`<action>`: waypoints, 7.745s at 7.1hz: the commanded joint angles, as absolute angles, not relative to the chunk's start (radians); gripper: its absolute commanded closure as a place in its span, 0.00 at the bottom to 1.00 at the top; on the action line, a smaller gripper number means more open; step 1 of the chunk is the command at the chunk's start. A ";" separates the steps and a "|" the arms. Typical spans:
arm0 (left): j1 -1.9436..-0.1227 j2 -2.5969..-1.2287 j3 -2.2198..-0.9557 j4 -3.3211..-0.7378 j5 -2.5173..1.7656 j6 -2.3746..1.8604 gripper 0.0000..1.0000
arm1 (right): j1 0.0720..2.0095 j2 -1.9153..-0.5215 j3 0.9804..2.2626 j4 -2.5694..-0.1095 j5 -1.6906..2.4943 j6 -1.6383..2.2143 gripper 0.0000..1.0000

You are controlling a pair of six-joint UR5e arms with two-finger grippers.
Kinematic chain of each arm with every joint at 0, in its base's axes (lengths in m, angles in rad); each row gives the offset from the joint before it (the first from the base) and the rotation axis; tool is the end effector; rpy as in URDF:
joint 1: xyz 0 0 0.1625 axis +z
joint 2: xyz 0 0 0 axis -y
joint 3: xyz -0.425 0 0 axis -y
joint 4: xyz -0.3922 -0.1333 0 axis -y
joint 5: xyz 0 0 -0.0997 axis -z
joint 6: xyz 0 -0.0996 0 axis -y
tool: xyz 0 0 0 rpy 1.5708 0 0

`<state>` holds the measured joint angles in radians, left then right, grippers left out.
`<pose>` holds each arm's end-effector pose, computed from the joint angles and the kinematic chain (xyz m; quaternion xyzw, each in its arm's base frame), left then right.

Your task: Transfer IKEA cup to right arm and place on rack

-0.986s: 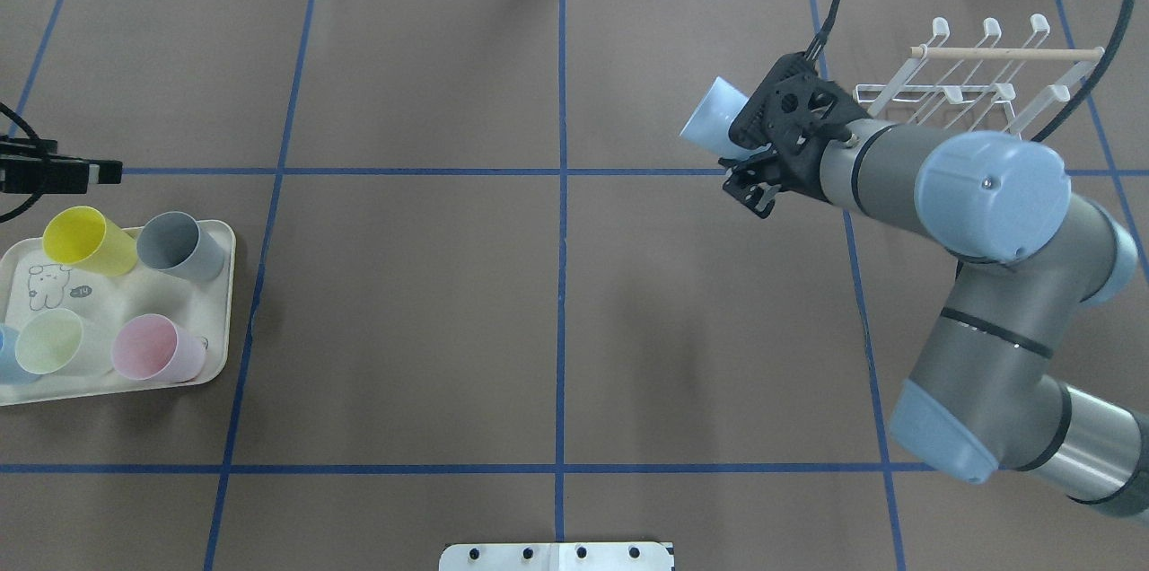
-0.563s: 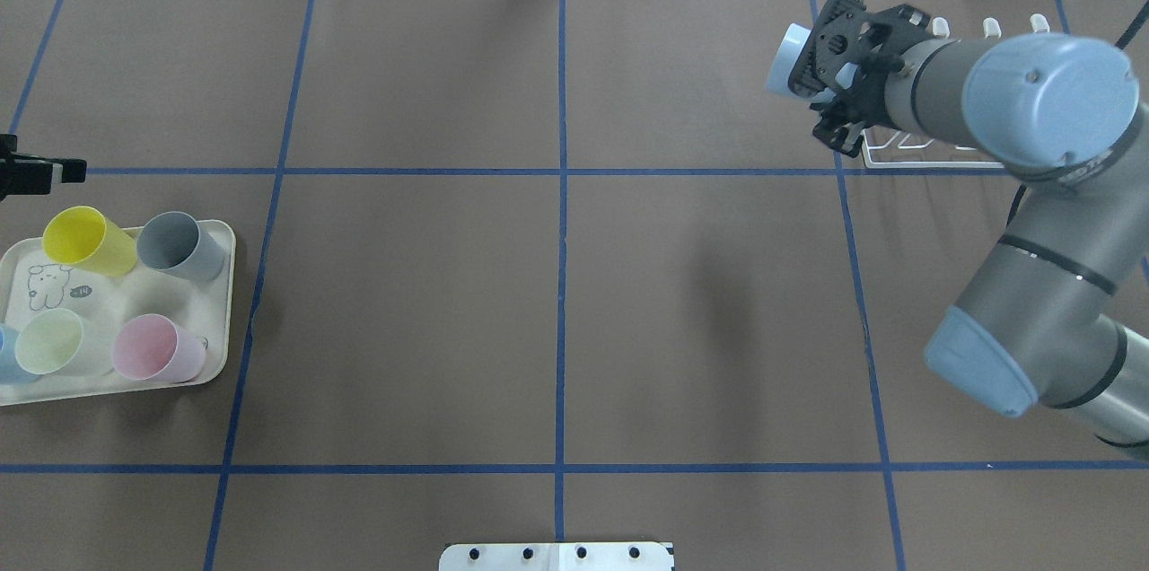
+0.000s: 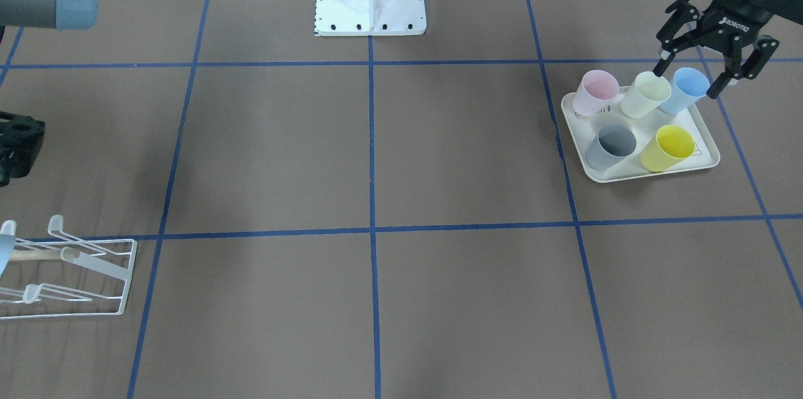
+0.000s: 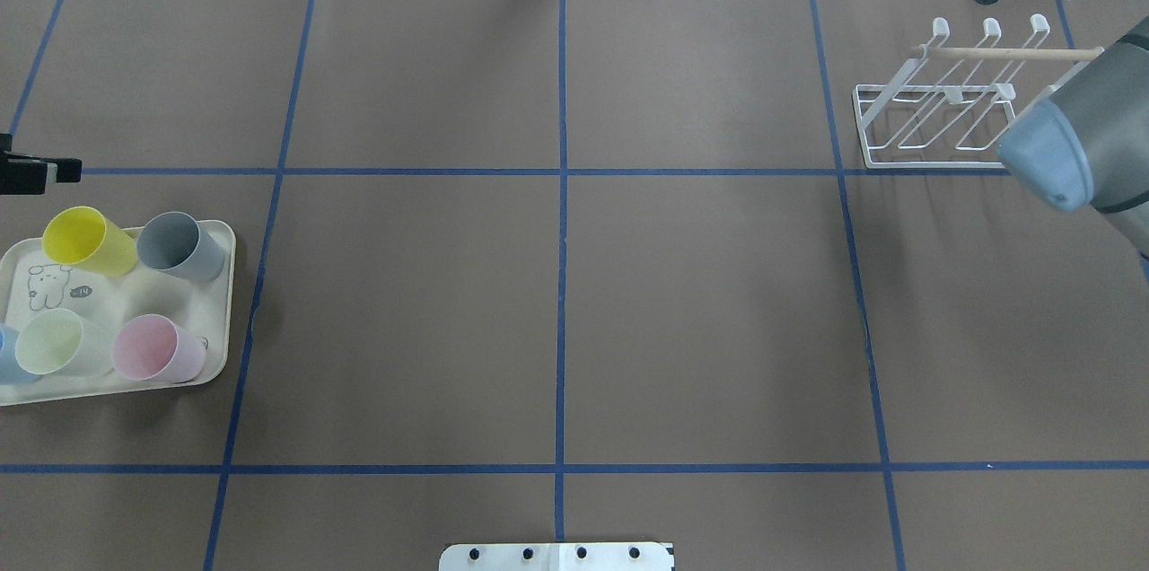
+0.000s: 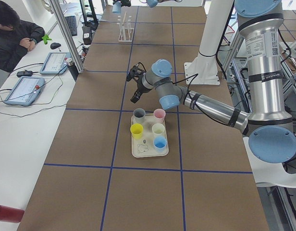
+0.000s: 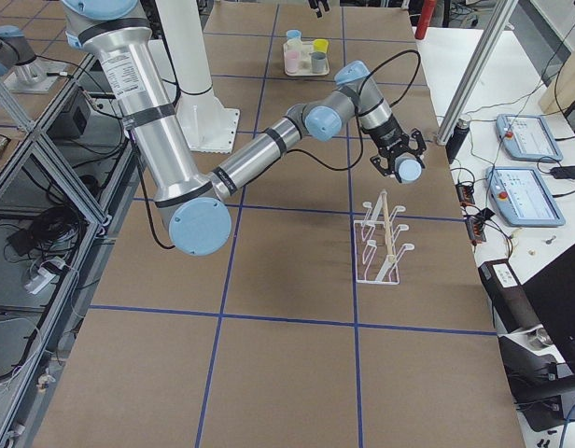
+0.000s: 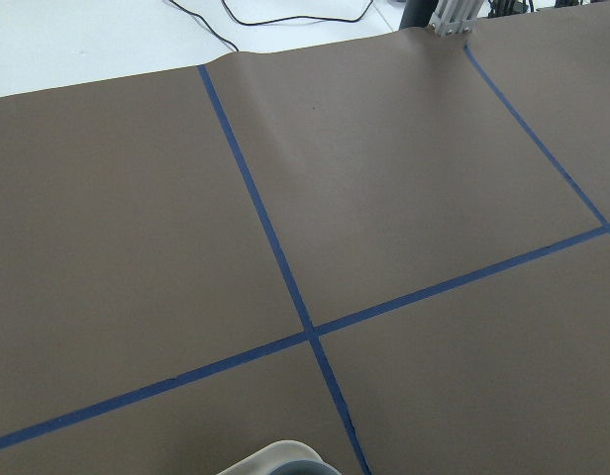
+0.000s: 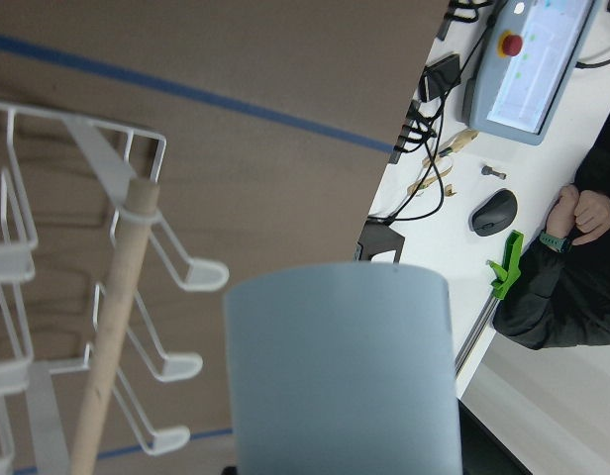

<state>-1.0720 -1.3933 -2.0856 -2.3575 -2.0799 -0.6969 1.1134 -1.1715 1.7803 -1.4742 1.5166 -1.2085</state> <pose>0.1248 -0.4064 0.3987 0.3063 0.4664 0.0525 0.8282 -0.1526 -0.6241 0.3409 0.3119 0.1503 -0.6878 0.6380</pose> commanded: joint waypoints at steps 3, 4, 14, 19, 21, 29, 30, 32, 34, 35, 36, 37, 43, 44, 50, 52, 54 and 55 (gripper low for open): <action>-1.068 -1.394 -2.080 -2.361 -2.080 -0.698 0.00 | 1.140 -1.186 1.634 -1.439 1.482 -1.358 1.00; -1.068 -1.394 -2.080 -2.361 -2.080 -0.698 0.00 | 1.140 -1.192 1.625 -1.437 1.476 -1.356 1.00; -1.068 -1.394 -2.075 -2.364 -2.080 -0.699 0.00 | 1.032 -1.201 1.565 -1.402 1.390 -1.253 0.95; -1.066 -1.394 -2.075 -2.364 -2.080 -0.699 0.00 | 1.008 -1.200 1.534 -1.402 1.361 -1.232 0.50; -1.068 -1.394 -2.077 -2.364 -2.080 -0.699 0.00 | 1.003 -1.198 1.535 -1.402 1.361 -1.230 0.29; -1.068 -1.393 -2.080 -2.365 -2.079 -0.695 0.00 | 0.996 -1.175 1.751 -1.397 1.616 -0.789 0.01; -1.068 -1.393 -2.077 -2.365 -2.077 -0.695 0.00 | 0.976 -1.177 1.800 -1.397 1.687 -0.615 0.01; -1.057 -1.364 -2.072 -2.361 -2.063 -0.684 0.00 | 0.831 -1.160 1.896 -1.396 1.710 -0.180 0.01; -0.966 -1.341 -2.068 -2.359 -1.958 -0.692 0.00 | 0.738 -1.114 1.988 -1.397 1.713 0.172 0.01; -0.954 -1.341 -2.019 -2.367 -1.929 -0.683 0.00 | 0.706 -1.077 1.996 -1.397 1.710 0.223 0.01; -0.954 -1.341 -1.963 -2.403 -1.922 -0.681 0.00 | 0.680 -1.048 1.996 -1.399 1.709 0.292 0.01; -0.954 -1.326 -1.918 -2.443 -1.892 -0.664 0.00 | 0.663 -1.042 2.012 -1.397 1.712 0.310 0.01; -0.954 -1.362 -1.646 -2.664 -1.887 -0.629 0.12 | 0.627 -1.046 2.025 -1.397 1.703 0.325 0.01; -0.953 -1.371 -1.622 -2.683 -1.888 -0.629 0.36 | 0.626 -1.048 2.025 -1.397 1.703 0.325 0.01; -0.959 -1.388 -1.623 -2.683 -1.904 -0.588 1.00 | 0.589 -1.042 2.016 -1.396 1.677 0.318 0.01; -1.070 -1.390 -1.676 -2.677 -2.020 -0.535 1.00 | 0.536 -1.039 2.014 -1.393 1.582 0.325 0.01; -1.126 -1.384 -1.872 -2.655 -2.172 -0.713 1.00 | 0.490 -1.048 1.929 -1.181 1.533 0.324 0.01; -1.118 -1.417 -1.960 -2.654 -2.187 -0.947 1.00 | 0.474 -1.052 1.860 -1.023 1.531 0.324 0.01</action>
<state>-1.1119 -1.3923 -1.8493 -2.6579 -2.1421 -0.7178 0.4962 -1.0465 1.9360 -1.1980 1.5436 0.3241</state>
